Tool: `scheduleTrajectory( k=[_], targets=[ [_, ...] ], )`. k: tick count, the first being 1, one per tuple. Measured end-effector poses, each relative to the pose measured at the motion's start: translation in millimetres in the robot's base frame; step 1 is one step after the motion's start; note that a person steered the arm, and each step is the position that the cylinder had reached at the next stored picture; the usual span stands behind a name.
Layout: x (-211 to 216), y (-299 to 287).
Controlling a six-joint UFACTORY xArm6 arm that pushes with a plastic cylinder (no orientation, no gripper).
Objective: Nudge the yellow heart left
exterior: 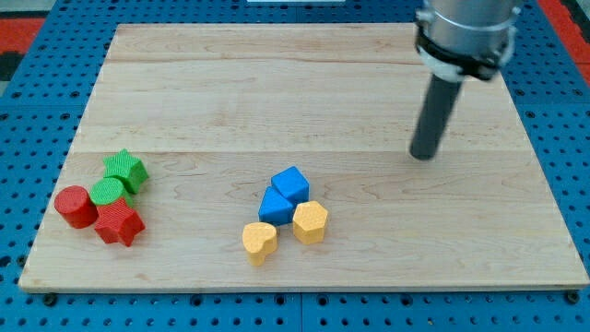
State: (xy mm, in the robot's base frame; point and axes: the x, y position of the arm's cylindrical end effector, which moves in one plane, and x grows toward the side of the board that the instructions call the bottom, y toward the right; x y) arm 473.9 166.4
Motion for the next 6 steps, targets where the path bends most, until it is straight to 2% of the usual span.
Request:
scheduleTrajectory(
  k=[1,2,3,5,6],
  targets=[
    [63.5,5.2],
    [110.6,-25.5],
    [134.0,-92.7],
    [128.4,-200.1],
    [99.8,-195.6]
  ],
)
